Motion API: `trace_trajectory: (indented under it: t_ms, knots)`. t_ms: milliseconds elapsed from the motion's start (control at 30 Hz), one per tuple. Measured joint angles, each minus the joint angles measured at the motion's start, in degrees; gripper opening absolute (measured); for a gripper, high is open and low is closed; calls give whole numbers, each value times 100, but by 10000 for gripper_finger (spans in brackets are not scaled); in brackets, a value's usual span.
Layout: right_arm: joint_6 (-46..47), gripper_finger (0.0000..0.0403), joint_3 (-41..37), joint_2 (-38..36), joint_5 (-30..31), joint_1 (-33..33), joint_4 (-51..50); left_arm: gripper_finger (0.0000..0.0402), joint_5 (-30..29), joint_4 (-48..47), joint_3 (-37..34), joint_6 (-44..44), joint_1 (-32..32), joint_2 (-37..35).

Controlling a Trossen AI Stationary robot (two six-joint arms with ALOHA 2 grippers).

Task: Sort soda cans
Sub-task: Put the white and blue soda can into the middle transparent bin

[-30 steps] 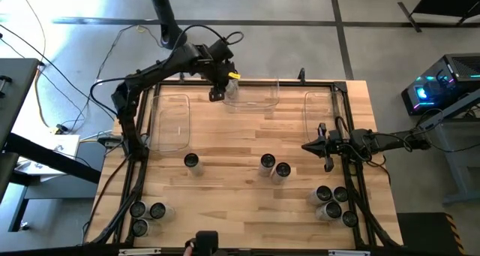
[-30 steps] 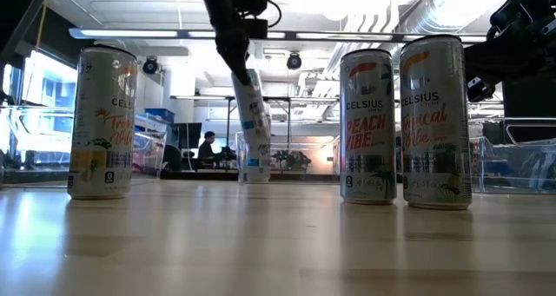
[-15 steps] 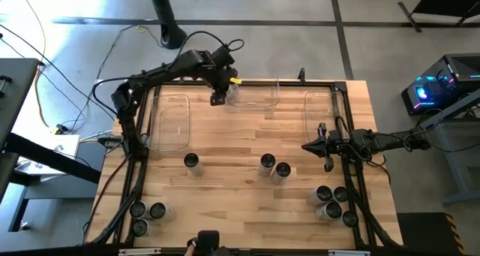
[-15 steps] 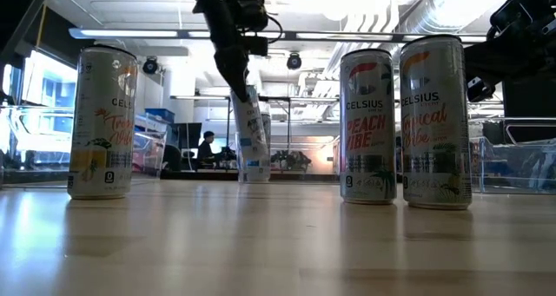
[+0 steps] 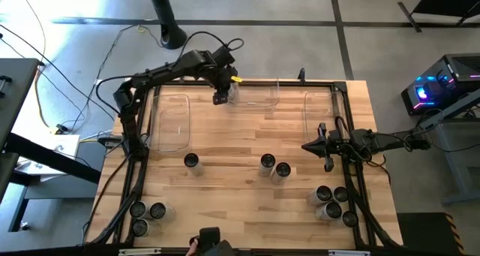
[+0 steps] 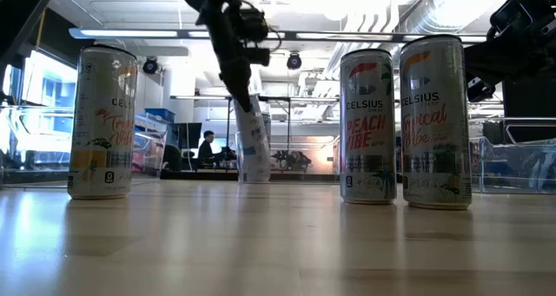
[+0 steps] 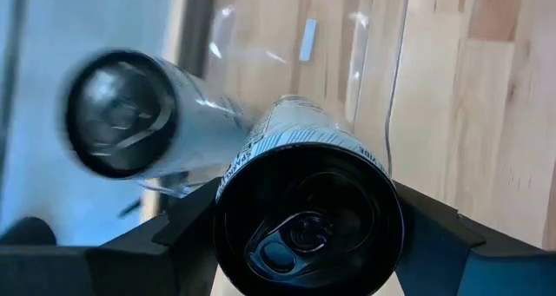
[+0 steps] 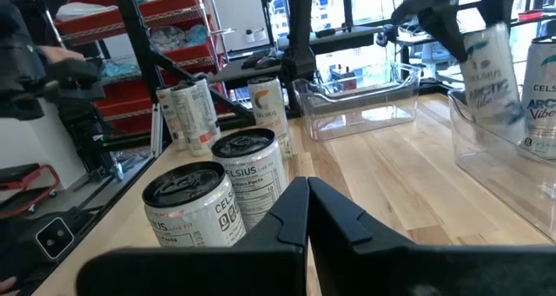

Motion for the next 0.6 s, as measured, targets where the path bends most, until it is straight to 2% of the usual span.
trace_trajectory:
  t_ms: [233, 600]
  knots:
    - [0, 0, 1, 0, 0, 0, 0, 255, -11, -27, 0, -2, -96, 276]
    - [-1, 0, 0, 0, -1, 0, 0, 255, -103, -27, 9, -41, -109, 289]
